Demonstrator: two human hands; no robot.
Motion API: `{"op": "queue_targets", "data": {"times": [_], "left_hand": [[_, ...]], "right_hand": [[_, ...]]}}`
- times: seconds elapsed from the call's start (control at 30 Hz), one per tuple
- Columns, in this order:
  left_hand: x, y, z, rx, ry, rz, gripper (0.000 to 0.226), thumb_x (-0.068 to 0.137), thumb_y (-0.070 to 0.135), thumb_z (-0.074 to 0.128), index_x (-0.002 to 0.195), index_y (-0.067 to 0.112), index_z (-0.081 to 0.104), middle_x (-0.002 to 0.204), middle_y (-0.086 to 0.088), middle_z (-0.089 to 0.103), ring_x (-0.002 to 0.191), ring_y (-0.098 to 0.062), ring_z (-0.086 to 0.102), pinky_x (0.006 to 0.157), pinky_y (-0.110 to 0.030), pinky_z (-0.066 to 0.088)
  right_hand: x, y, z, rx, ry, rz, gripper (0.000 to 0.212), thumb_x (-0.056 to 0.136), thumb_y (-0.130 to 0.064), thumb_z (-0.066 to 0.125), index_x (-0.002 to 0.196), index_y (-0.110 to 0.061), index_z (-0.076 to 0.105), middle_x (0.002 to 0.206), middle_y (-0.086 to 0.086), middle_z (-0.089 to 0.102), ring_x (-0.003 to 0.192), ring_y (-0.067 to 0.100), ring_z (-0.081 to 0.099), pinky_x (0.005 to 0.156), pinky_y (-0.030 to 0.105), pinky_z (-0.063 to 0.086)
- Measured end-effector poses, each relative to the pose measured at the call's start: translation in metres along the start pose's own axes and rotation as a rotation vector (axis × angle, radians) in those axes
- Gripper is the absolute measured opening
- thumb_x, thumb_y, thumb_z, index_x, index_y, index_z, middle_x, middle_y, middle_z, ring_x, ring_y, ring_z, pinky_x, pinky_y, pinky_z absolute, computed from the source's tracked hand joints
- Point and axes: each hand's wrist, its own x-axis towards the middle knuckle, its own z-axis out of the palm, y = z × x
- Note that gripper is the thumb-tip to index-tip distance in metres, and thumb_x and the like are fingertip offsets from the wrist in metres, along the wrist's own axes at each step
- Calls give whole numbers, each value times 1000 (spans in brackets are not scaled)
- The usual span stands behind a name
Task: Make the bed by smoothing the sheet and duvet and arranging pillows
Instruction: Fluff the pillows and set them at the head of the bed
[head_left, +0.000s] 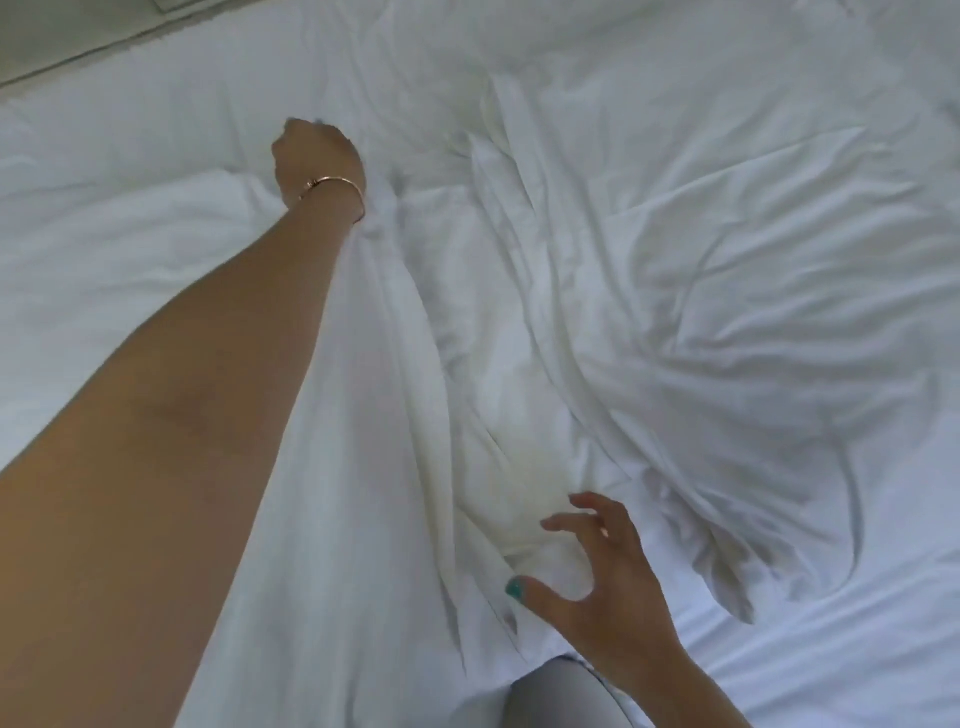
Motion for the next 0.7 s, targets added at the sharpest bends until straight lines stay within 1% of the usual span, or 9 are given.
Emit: {"op": "queue_targets", "data": {"times": [0.03,0.1,0.2,0.27,0.37,0.43,0.53,0.6,0.7], "left_hand": [[7,-1,2,-88,12,-11,52,101,34,34,145,7,29,143,-14,45,132,-27,44,102,-30,35],[-4,-10,10,-368,-314,29,87,87,49,51,153,21,3,156,-14,22,140,-27,33,109,-32,35],[-45,-44,30,-78,-754,440,91,88,51,57,152,36,-5,161,-1,-15,149,-23,1,120,-39,13],[-73,-66,31,6,-555,681,65,97,37,48,152,36,14,162,0,0,148,-22,12,119,-37,15],[-124,-103,16,25,-226,708,54,96,25,47,148,24,34,156,-12,27,140,-30,30,116,-47,20],[-163,-127,5,7,-261,601,55,93,26,43,146,16,37,152,-16,32,141,-31,29,116,-55,14],[-225,-157,-12,119,-370,533,56,98,46,33,150,27,28,159,-11,16,148,-28,7,115,-53,-10],[-250,-182,-15,326,-463,423,65,93,66,27,151,45,6,162,-5,-9,147,-29,-16,110,-55,-19],[-259,-205,-3,580,-639,340,75,84,79,13,147,49,-14,157,-4,-29,142,-32,-29,110,-63,-15]], "right_hand": [[3,-10,4,-89,5,-82,73,58,-96,40,106,-45,60,136,-23,38,121,3,42,93,28,41],[12,-24,16,-246,-187,-139,79,61,-95,38,122,-47,52,144,-19,33,131,11,33,103,36,35],[11,-16,35,-283,-312,-47,52,71,-73,52,113,-44,60,133,-19,42,123,18,45,99,38,35],[2,0,34,-169,-174,-85,31,68,-64,58,78,-37,70,109,-20,56,99,17,60,91,34,37],[-18,19,32,56,192,-320,7,73,-38,70,76,-32,67,110,-16,60,99,14,58,95,38,36],[-30,10,22,108,346,-383,16,71,-26,73,82,-32,65,113,-12,59,103,14,54,101,41,32],[-43,3,7,111,294,-441,5,74,-25,73,77,-24,69,103,-18,63,107,12,54,105,43,27],[-55,16,2,89,230,-320,11,76,-33,69,73,-23,72,100,-21,65,107,9,50,102,37,26],[-72,49,-4,-68,73,92,26,75,-51,61,70,-28,71,114,-16,61,110,20,46,95,37,30]]}}
